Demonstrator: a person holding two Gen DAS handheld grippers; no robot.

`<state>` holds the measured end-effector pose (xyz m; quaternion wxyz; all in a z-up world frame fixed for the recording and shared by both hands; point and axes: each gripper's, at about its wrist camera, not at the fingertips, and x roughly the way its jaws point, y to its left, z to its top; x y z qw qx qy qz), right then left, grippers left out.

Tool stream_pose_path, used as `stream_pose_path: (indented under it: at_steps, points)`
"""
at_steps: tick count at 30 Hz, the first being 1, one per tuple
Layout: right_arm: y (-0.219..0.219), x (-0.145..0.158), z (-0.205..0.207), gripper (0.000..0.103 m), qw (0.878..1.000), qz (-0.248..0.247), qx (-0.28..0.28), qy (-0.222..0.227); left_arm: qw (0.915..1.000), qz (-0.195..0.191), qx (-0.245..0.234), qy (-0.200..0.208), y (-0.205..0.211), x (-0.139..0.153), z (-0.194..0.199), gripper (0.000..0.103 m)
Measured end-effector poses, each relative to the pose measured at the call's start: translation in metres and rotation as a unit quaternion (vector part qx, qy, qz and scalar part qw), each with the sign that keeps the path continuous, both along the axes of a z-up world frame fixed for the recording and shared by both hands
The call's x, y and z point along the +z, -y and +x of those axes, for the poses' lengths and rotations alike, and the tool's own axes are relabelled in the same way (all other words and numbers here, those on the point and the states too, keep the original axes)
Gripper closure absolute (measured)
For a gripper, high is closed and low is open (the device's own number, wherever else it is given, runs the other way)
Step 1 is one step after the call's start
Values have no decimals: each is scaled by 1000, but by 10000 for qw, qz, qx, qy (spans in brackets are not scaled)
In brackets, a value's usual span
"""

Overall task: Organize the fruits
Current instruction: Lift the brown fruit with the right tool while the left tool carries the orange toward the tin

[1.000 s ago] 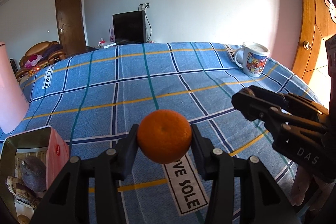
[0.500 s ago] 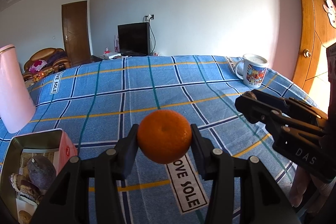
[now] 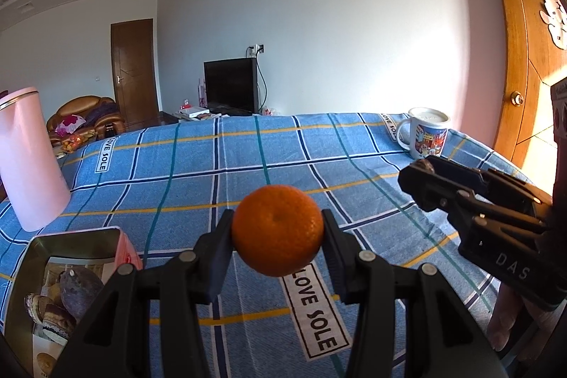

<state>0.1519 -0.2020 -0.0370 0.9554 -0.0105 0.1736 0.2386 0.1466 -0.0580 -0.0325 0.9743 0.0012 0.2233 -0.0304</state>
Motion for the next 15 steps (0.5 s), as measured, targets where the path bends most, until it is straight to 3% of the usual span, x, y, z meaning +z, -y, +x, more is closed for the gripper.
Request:
stream_pose_path:
  at_steps: [15]
  points:
    - [2, 5, -12, 64, 9993, 83, 90, 359, 9992, -25, 76, 399, -4, 6, -17, 54]
